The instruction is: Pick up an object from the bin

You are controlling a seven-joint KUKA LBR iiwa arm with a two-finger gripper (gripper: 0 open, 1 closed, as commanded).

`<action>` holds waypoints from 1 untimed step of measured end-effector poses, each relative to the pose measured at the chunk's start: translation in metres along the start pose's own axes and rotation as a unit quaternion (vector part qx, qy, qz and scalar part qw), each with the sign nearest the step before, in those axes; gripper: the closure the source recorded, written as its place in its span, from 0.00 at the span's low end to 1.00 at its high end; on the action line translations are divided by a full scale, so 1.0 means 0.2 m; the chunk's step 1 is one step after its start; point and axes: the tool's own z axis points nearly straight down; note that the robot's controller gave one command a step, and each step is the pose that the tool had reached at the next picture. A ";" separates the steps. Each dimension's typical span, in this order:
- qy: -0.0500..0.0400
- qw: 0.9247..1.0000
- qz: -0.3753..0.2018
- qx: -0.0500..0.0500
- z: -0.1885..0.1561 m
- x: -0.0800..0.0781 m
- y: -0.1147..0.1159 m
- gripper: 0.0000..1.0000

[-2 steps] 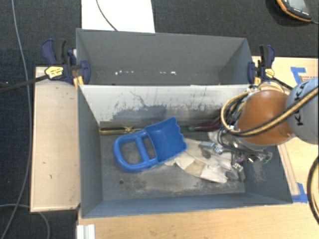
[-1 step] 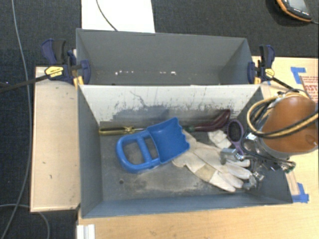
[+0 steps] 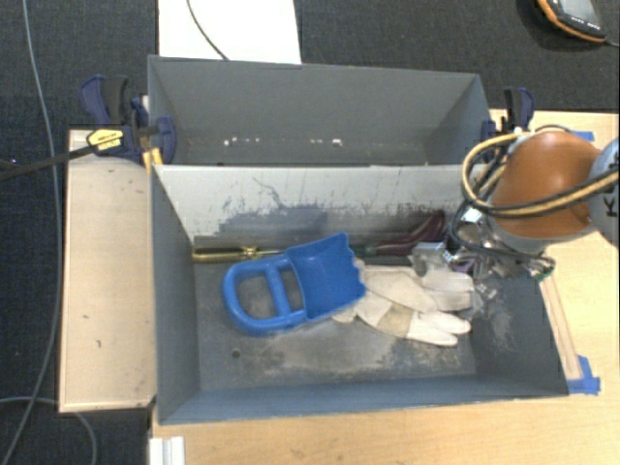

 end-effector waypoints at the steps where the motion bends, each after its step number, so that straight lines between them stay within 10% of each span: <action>1: 0.005 0.991 0.135 0.001 -0.02 0.16 0.46 1.00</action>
Offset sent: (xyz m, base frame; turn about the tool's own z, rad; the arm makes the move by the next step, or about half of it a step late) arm 0.0000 0.0000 0.0000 0.0000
